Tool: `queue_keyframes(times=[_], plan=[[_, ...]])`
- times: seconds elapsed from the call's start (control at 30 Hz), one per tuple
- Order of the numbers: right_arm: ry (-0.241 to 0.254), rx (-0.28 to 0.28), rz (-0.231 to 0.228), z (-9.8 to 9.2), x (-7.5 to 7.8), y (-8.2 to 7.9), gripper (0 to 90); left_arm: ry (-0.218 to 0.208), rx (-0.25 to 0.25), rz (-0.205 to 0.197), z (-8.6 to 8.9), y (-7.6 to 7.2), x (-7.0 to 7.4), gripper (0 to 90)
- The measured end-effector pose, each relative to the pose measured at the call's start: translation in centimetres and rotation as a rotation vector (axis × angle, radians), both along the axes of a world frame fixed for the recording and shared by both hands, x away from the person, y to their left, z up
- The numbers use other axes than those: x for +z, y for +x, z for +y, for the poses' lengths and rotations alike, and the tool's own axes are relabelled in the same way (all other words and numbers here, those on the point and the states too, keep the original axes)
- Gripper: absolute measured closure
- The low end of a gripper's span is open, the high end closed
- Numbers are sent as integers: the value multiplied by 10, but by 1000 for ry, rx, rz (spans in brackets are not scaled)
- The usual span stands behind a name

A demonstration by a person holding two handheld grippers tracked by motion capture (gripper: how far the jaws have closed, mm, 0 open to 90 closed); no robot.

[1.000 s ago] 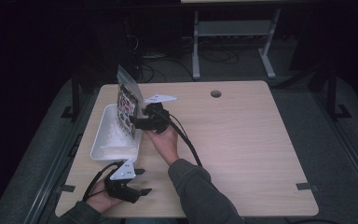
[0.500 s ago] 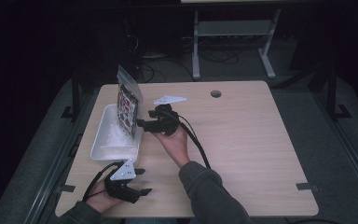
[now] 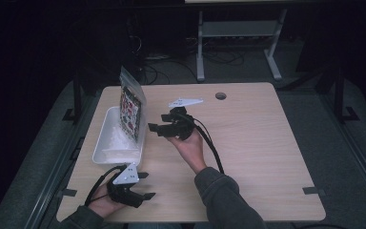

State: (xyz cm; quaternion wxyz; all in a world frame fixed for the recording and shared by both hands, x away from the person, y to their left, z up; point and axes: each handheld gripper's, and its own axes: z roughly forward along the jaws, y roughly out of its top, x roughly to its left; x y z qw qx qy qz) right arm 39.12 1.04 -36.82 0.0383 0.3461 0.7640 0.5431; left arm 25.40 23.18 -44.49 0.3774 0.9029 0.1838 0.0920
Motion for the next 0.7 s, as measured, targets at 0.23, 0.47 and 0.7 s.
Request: queue_keyframes(times=[0.23, 0.47, 0.7], plan=[[-2, -3, 10, -17, 0, -3, 306, -5, 1, 1, -1, 0, 0, 278], [-1, -12, 18, -32, -2, -5, 296, -6, -1, 5, -1, 1, 0, 278], [-8, -16, 20, -45, -2, -8, 288, -9, -1, 3, -1, 0, 1, 271]])
